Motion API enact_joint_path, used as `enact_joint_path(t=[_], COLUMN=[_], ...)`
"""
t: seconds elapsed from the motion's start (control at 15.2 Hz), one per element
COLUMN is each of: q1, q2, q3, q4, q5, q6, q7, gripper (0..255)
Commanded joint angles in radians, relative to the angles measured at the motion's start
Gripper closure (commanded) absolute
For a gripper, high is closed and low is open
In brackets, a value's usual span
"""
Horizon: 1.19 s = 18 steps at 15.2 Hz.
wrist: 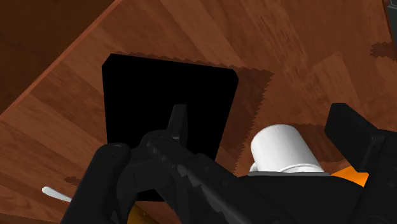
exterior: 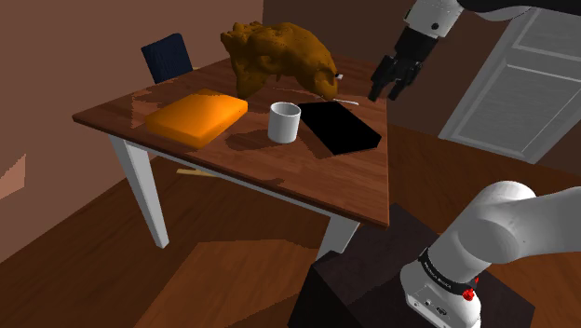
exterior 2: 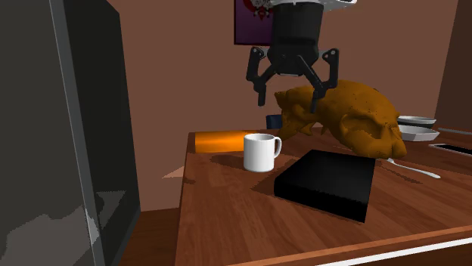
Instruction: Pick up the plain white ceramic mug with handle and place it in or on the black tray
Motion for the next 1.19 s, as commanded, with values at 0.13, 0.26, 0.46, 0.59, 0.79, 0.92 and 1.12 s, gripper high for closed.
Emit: enact_joint_path(t=[0.13,0.26,0.46,0.59,0.79,0.92,1.12], q1=[0.007,0.013,0.02,0.024,0.03,0.036,0.048], q2=[0.076,0.153,0.27,0.35,0.471,0.553,0.68], q3=[0.025,0.049,0.084,0.107,0.139,0.159,0.185], q4=[0.033,0.071,0.137,0.187,0.271,0.333,0.436], q5=[0.004,0.005,0.001,-0.006,-0.024,-0.04,-0.07], q6=[0.031,0.058,0.091,0.108,0.125,0.131,0.131], q7=[0.016,0.032,0.058,0.077,0.107,0.129,0.162], gripper=[0,0,0,0,0,0,0])
